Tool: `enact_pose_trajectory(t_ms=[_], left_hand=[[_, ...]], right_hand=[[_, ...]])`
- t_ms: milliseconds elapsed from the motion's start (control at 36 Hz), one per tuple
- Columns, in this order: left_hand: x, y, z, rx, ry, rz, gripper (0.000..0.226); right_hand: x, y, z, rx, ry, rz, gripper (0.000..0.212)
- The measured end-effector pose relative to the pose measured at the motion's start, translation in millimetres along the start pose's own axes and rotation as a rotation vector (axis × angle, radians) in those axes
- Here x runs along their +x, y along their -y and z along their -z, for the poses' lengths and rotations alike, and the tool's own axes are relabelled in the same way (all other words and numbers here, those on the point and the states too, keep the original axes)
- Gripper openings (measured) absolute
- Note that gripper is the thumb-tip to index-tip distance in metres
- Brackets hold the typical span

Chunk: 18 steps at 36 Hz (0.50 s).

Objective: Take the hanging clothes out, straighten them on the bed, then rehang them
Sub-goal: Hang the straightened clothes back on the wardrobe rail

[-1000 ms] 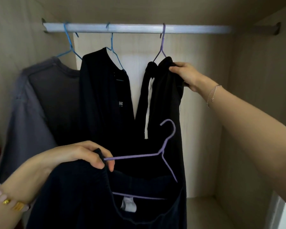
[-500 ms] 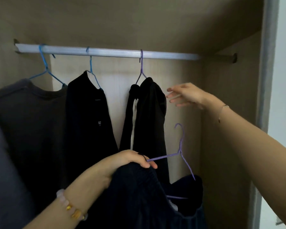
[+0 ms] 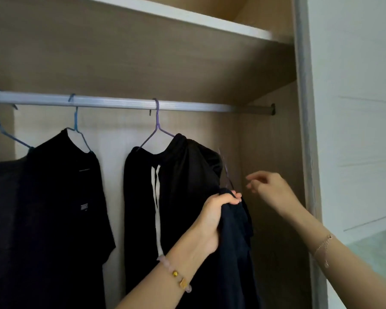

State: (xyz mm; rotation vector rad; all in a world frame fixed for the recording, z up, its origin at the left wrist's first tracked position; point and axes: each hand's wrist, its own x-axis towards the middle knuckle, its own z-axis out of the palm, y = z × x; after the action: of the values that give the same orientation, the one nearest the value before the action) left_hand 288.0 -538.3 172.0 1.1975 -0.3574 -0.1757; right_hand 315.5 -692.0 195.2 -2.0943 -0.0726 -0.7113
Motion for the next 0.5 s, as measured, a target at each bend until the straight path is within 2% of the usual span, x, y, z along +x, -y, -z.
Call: enact_pose_trajectory(t_ms=[111,306,389,500], left_hand=[[26,2,-19,0.047,-0.034,0.045,0.004],[43,18,-9,0.083,-0.156,-0.020,0.013],[44,23,1,0.118,-0.182,-0.011,0.006],[44,30,6,0.149,-0.194,-0.019,0.011]], right_hand=[[-4,-7,-4,0.012,-0.001,-0.027,0.025],[3,-2,-22,0.139,0.085,-0.046,0.022],[11,5,-26,0.173,0.067,-0.023,0.017],[23,27,-27,0.229,0.085,0.070,0.031]])
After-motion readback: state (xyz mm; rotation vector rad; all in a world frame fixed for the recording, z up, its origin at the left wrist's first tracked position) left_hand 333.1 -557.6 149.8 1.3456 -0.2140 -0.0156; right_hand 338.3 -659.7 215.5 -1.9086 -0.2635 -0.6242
